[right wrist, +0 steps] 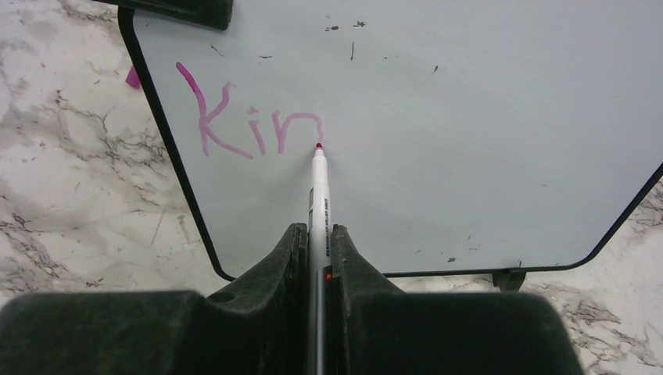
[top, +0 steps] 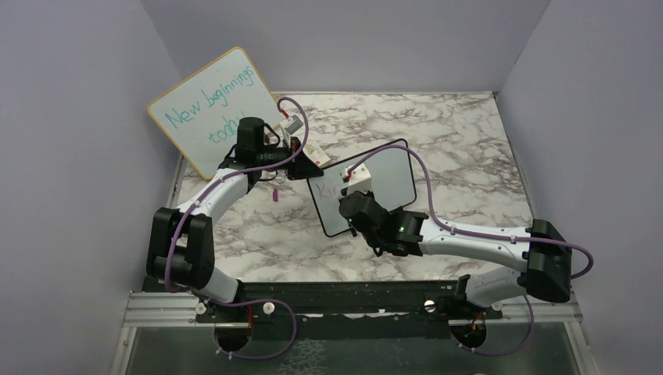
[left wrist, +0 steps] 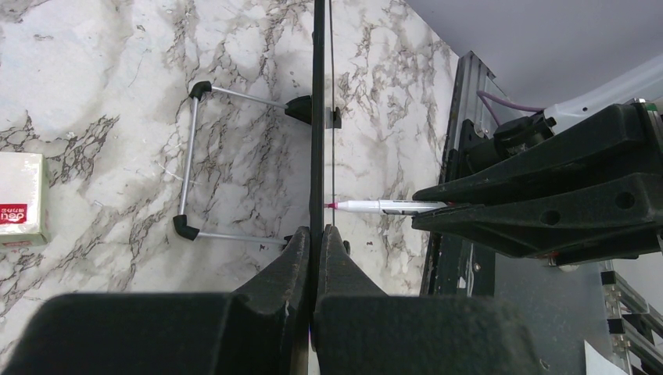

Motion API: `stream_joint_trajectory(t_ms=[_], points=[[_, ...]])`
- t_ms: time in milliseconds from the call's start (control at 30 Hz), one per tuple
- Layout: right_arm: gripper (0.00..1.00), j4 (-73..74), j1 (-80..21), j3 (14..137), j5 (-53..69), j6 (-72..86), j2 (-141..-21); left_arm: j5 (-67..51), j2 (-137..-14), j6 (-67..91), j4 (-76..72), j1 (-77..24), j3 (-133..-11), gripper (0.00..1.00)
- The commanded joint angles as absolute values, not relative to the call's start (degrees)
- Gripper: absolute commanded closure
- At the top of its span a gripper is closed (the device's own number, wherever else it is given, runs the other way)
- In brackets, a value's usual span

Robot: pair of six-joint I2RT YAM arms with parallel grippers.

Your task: Write a sentence on the whiteboard

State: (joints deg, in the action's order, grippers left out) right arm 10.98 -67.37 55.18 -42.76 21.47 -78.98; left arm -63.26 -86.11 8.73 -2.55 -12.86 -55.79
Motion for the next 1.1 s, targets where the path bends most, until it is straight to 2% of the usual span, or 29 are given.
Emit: stream_joint_trajectory(t_ms=[0, 467, 1067], points=[[1.00, 13.02, -67.06, 54.79, -41.58, 22.76, -79.32, -64.04, -87.32, 8.07, -0.09, -13.01, -55.81, 1.00], [1.00, 9.32, -67.04, 53.48, -41.39, 19.33, -74.77, -63.55, -87.27, 8.17, -0.09, -13.01, -55.81, 1.00], [1.00, 7.29, -65.63, 52.81, -43.96, 18.32, -74.90, -63.78, -87.71, 8.09, -0.09, -13.01, -55.90, 1.00]])
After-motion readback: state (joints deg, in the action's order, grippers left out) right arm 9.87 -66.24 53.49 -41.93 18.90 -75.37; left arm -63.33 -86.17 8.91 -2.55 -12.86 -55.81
